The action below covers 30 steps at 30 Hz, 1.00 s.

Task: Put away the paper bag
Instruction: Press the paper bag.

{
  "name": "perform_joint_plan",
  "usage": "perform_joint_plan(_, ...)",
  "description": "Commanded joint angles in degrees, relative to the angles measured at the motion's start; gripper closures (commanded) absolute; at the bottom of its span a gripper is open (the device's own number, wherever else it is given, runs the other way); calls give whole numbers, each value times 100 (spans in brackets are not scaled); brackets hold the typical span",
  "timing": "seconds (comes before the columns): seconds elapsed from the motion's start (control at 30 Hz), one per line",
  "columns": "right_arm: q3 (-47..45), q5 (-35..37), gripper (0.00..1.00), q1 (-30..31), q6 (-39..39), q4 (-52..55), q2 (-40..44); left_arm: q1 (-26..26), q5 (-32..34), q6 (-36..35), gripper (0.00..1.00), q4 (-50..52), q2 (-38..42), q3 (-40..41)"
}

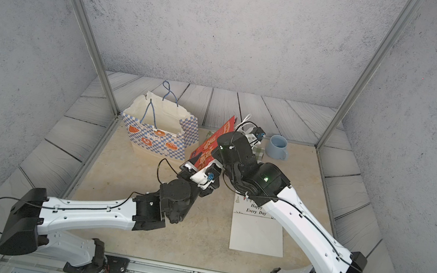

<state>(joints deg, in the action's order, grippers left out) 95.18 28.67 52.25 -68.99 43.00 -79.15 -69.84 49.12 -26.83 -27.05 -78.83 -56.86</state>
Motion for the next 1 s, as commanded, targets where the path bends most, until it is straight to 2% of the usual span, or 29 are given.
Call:
perform_joint_plan(0.0,-39,-98,100,97,-159,33,224,172,421,-313,31,-321,-89,-31)
perform_joint_plan(0.33,-123,-151,100,93,-305,17,287,173,459,-541,53,-265,12,136)
perform_joint_plan(0.53,-122,-260,100,92,-398,-10,313,189,370,-625,81,-301,16,159)
perform_joint_plan(0.63,-156,-326,100,86,-500,-29,329,190,320,-626,98,-301,12,154)
perform_joint_plan(0.73,-231,-381,97,84,-604,-141,356,199,344,-534,100,-262,25,140)
perform_joint_plan(0.77,-283,-407,93,91,-631,-224,376,199,336,-476,100,-220,41,139)
perform_joint_plan(0.8,-340,-414,84,84,-645,-336,415,199,346,-419,100,-185,64,123)
perform_joint_plan(0.9,-601,-364,46,86,-544,-831,599,208,332,-212,100,-18,166,137)
perform_joint_plan(0.97,-889,-375,28,89,-176,-1427,819,242,275,26,100,165,279,150)
